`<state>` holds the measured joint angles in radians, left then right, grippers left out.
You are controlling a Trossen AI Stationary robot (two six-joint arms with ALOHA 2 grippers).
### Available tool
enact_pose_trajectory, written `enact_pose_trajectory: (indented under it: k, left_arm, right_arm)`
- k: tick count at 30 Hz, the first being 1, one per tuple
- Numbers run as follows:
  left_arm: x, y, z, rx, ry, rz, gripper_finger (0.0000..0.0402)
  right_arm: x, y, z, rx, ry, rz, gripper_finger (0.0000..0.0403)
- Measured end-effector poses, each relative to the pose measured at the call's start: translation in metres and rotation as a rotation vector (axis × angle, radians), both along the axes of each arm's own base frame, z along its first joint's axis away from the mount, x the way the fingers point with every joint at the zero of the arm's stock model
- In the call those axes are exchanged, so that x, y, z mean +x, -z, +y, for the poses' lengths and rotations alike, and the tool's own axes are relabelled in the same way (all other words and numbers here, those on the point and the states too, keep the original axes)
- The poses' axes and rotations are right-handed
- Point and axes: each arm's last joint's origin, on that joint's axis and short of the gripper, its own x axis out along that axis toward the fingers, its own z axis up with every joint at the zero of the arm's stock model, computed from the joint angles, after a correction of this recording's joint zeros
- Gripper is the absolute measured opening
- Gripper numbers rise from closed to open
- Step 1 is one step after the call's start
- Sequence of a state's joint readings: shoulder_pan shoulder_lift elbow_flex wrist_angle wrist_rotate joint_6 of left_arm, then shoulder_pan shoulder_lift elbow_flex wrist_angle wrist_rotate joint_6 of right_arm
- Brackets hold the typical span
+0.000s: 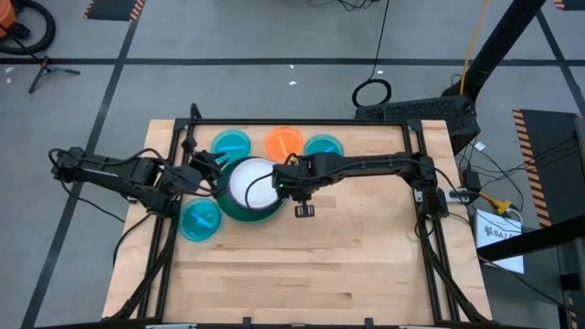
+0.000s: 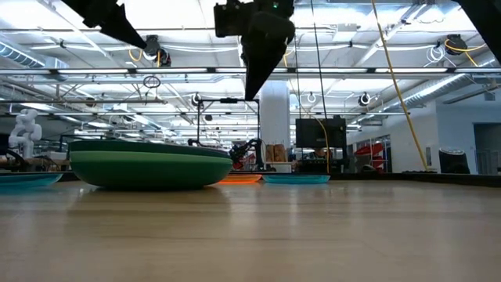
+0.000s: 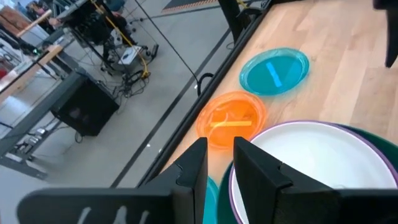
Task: Stack plastic plates
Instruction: Stack the top right blue plate on top of the white plate
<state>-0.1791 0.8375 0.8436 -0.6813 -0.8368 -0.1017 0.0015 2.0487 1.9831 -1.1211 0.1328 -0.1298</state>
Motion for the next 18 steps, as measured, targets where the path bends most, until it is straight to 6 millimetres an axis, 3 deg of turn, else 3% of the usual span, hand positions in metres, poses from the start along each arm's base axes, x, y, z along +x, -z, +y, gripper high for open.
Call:
enact_pose_trajectory:
  k: [3,9,13,18]
  left_arm:
    - [-0.002,0.003,0.000,-0.022,-0.016,0.011,0.0085]
    - [-0.006,0.007,-0.004,-0.065,-0.023,0.022,0.0085]
    - [-0.007,0.007,-0.009,-0.086,-0.010,0.003,0.0085]
    - [-0.007,0.007,-0.012,-0.104,0.004,-0.011,0.0085]
  right_arm:
    - [0.001,0.005,0.000,-0.002,-0.013,-0.002,0.0038]
    - [-0.008,0.039,-0.008,-0.008,-0.023,-0.038,0.0038]
    - [-0.030,0.060,-0.022,-0.016,0.009,-0.093,0.0038]
    - [-0.063,0.072,-0.053,-0.043,0.082,-0.194,0.0038]
